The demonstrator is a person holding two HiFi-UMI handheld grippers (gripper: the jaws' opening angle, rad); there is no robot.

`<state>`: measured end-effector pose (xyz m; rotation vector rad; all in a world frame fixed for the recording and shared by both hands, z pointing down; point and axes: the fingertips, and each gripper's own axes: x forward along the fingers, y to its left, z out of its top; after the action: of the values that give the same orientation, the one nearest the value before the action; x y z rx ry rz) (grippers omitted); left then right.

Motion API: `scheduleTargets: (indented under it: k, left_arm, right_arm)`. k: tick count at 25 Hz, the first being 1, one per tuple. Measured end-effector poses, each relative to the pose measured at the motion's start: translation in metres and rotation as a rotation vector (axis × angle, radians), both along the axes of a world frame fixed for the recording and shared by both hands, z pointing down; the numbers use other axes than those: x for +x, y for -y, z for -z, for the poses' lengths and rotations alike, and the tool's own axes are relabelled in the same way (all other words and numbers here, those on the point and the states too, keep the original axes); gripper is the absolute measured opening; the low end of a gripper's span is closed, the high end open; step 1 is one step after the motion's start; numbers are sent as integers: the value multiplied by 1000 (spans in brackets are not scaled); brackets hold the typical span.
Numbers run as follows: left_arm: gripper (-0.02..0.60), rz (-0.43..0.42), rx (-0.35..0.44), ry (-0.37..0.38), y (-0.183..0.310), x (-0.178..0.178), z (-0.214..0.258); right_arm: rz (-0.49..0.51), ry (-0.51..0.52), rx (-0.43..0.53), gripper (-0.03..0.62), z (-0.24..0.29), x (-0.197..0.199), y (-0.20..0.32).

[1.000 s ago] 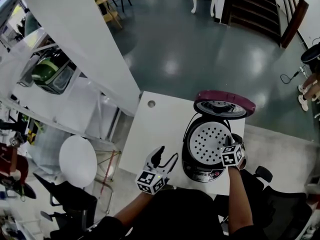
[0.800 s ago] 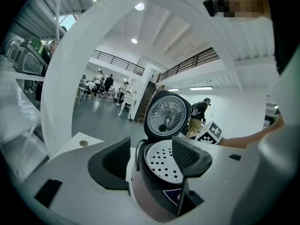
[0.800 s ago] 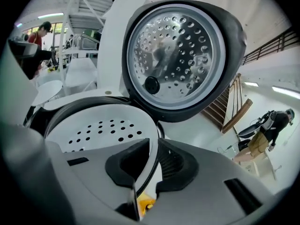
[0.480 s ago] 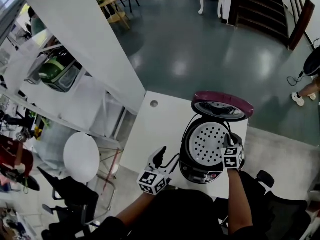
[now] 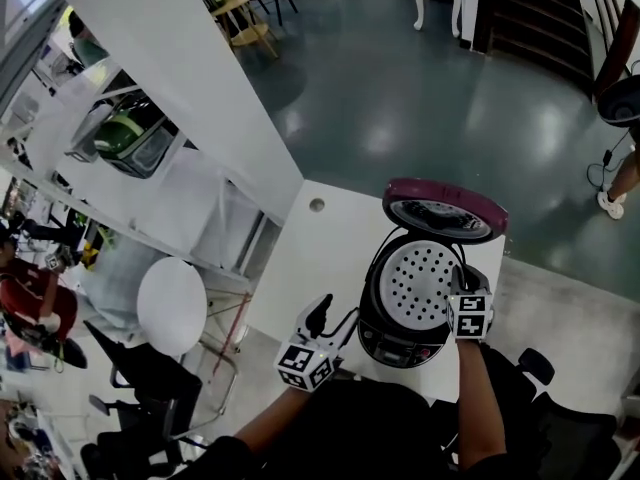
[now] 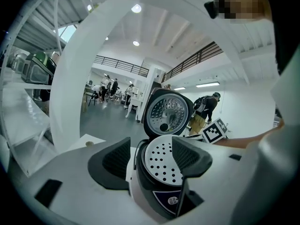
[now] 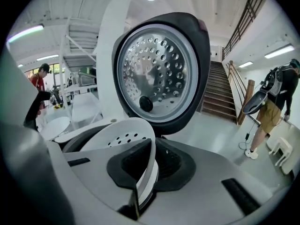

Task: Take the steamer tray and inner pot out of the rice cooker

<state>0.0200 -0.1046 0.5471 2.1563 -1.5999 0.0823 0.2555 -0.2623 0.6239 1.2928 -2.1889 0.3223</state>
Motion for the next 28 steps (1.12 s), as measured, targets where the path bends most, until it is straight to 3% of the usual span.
scheduleTargets:
  k: [7, 13, 17, 24, 28]
  left_arm:
    - [253, 27, 13, -11, -2, -1, -2]
    - [253, -22, 23, -41, -2, 1, -3]
    - [253, -38, 44, -56, 0, -12, 4]
    - [253, -63, 46, -67, -15, -61, 7]
    - [253, -52, 52, -73, -20, -101, 12]
  right_arm:
    - [-16, 28, 83, 17, 37, 6, 6]
    - [-51, 111, 81, 17, 62, 0, 0]
    - [-11, 84, 89, 17, 77, -28, -8]
    - [-33, 223, 19, 17, 76, -93, -25]
    - [-27, 225, -5, 17, 68, -134, -34]
